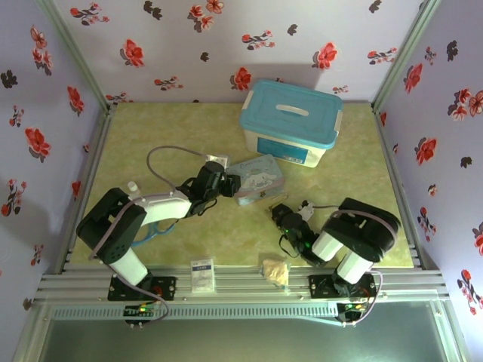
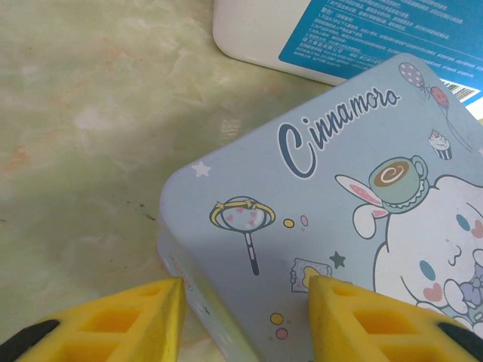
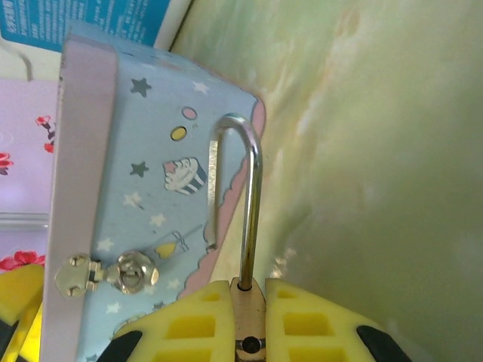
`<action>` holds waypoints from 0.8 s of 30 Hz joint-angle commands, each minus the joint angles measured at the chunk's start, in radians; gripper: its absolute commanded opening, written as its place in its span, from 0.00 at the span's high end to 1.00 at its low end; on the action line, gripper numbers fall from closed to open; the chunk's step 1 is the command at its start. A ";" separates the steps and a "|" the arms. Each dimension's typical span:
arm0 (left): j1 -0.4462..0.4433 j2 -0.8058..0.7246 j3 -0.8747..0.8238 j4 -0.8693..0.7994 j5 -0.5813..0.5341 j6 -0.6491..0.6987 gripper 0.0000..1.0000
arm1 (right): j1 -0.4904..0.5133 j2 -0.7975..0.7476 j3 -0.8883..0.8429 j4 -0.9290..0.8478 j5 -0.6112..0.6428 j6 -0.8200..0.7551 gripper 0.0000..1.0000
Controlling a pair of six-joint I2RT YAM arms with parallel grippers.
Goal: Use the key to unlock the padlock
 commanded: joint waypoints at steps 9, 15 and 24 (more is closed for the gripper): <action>0.006 -0.054 0.036 -0.212 -0.017 0.002 0.38 | -0.272 -0.558 0.112 -1.065 -0.447 -0.237 1.00; 0.002 -0.105 0.056 -0.243 -0.017 0.008 0.35 | -0.391 -0.513 0.169 -1.185 -0.667 -0.413 1.00; -0.007 -0.152 0.007 -0.241 -0.017 -0.023 0.35 | -0.431 -0.512 0.187 -1.297 -0.698 -0.477 1.00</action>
